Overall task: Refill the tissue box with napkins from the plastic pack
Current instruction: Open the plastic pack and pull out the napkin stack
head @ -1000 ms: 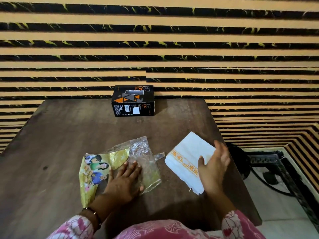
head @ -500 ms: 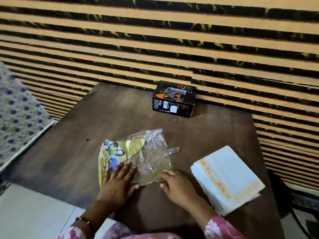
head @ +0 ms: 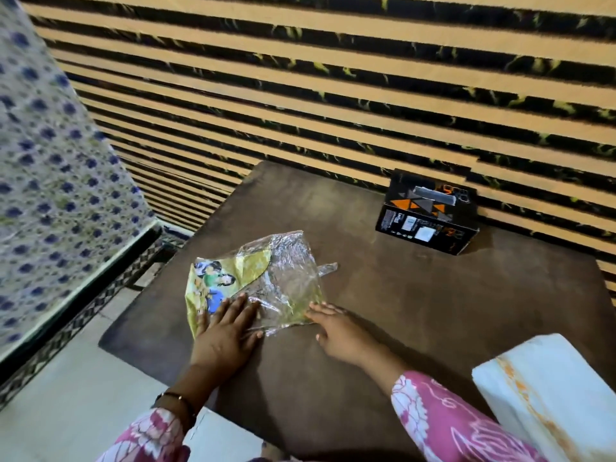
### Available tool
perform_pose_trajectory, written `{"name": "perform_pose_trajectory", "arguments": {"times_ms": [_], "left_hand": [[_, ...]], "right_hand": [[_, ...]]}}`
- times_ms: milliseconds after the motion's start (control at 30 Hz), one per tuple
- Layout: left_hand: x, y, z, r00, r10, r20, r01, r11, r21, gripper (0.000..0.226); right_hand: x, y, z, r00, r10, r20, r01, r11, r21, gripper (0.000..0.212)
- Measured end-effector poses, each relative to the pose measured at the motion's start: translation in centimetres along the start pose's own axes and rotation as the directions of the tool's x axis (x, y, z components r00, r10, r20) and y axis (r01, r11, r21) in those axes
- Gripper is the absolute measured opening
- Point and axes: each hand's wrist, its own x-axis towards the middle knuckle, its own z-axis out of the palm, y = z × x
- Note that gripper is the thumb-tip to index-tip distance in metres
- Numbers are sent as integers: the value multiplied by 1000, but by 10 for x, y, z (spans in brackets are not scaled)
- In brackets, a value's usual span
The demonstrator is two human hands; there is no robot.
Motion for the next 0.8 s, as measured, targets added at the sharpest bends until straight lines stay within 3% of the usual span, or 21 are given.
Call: {"name": "perform_pose_trajectory", "arguments": {"times_ms": [233, 367, 500, 633, 800], "left_hand": [[18, -32, -14, 998, -10, 55, 11, 1000, -15, 85], [15, -17, -20, 1000, 24, 2, -24, 1000, -1, 81], [22, 25, -24, 977, 205, -61, -205, 979, 1, 75], [38, 80, -22, 914, 406, -19, -406, 914, 0, 73], [49, 139, -12, 831, 550, 75, -554, 831, 48, 65]], "right_hand": [[41, -21, -2, 1000, 15, -21, -13, 998, 66, 56], [20, -17, -2, 965, 112, -236, -61, 975, 214, 44], [-29, 7, -6, 870, 295, -395, -197, 943, 269, 42], [-90, 44, -17, 644, 507, -573, -474, 852, 222, 49], [-151, 92, -13, 274, 849, -452, -866, 422, 269, 85]]}}
